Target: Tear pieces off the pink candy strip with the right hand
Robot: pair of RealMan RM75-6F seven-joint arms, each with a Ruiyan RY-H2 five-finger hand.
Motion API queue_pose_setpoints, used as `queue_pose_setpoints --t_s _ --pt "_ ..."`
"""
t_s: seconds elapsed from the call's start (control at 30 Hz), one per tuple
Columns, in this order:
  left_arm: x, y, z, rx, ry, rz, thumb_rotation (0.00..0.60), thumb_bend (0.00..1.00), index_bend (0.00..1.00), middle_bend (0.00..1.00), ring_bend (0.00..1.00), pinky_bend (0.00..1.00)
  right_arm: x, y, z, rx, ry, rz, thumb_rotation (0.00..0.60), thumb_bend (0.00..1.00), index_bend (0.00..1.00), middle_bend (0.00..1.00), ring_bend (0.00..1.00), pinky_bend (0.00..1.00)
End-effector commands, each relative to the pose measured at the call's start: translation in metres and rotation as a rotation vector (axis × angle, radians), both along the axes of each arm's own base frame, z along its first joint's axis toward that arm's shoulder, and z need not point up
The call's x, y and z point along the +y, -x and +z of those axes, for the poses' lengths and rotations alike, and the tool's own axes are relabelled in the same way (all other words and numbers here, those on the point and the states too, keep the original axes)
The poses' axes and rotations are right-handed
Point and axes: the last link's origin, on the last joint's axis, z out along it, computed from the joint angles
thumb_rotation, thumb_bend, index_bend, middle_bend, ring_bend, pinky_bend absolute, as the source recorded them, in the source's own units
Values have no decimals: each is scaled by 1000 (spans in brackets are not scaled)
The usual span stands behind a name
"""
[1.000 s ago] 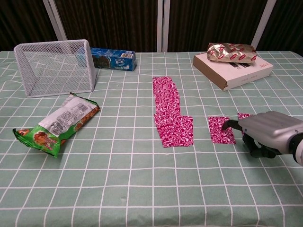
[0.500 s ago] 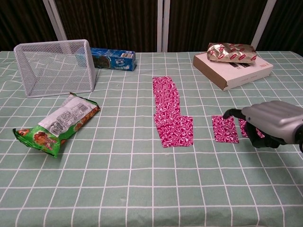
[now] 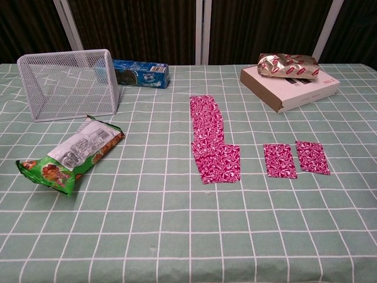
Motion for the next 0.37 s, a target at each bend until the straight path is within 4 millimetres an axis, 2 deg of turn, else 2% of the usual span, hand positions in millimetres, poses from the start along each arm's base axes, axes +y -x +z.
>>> queue_pose_setpoints --t_s 0.03,0.2,0.37 --pt "0 -4 -2 -1 1 -11 552 14 51 8 0 87 36 61 29 -39 24 -124 600 0 0 0 0 0" --pt "1 -8 -3 8 -8 -30 552 14 50 8 0 87 52 80 44 -100 98 -124 600 0 0 0 0 0" --pt "2 -10 -6 -4 -2 -33 549 13 51 8 0 87 56 87 44 -102 91 -157 600 0 0 0 0 0"
